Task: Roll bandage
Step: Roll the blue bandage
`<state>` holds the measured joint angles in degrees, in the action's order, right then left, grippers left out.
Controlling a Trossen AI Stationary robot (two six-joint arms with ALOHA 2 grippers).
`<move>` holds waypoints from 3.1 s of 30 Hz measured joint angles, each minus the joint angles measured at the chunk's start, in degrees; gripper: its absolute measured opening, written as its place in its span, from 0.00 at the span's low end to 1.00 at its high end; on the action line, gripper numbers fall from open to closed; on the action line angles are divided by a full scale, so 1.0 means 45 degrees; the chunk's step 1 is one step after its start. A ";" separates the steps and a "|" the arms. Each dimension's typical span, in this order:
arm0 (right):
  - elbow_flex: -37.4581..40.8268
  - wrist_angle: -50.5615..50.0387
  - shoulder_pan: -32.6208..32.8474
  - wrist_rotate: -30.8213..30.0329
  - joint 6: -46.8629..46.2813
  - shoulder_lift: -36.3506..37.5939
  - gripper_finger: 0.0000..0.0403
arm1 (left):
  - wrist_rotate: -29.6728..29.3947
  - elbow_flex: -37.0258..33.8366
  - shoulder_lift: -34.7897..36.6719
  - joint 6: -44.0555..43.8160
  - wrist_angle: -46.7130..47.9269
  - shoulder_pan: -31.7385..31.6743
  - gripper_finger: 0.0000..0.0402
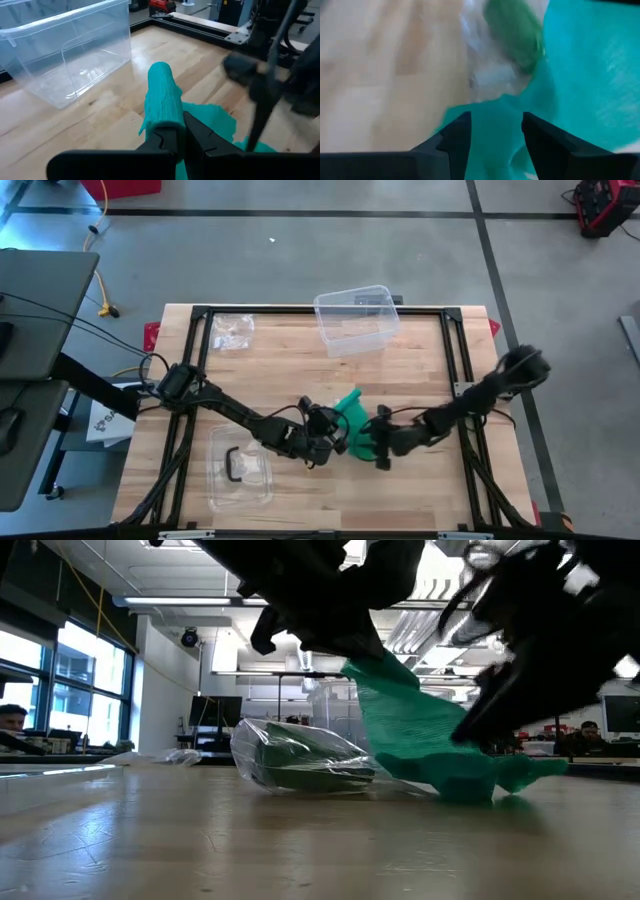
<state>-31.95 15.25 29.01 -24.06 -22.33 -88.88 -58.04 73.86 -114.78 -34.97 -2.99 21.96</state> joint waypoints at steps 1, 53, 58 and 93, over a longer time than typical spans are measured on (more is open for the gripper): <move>-0.0176 -0.0019 -0.0113 0.0025 -0.0233 -0.0541 0.42 | 0.0000 0.0009 0.0000 0.0096 0.0000 0.0000 0.00; -0.8002 -1.2639 0.4697 0.0997 0.3522 -0.3323 0.28 | 0.1457 -0.0024 -0.0053 0.0259 0.2058 -0.1083 0.00; -0.7975 -1.2581 0.4154 0.0663 0.2602 -0.3219 0.46 | 0.1475 -0.0024 -0.0053 0.0262 0.2052 -0.1051 0.00; -0.0384 -0.2894 -0.0985 0.1812 0.2611 -0.0771 0.04 | 0.1534 -0.0024 -0.0053 0.0499 0.2154 -0.0719 0.01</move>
<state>-33.68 2.22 24.58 -15.90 -10.58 -92.35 -51.13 73.76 -115.02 -32.72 6.70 18.72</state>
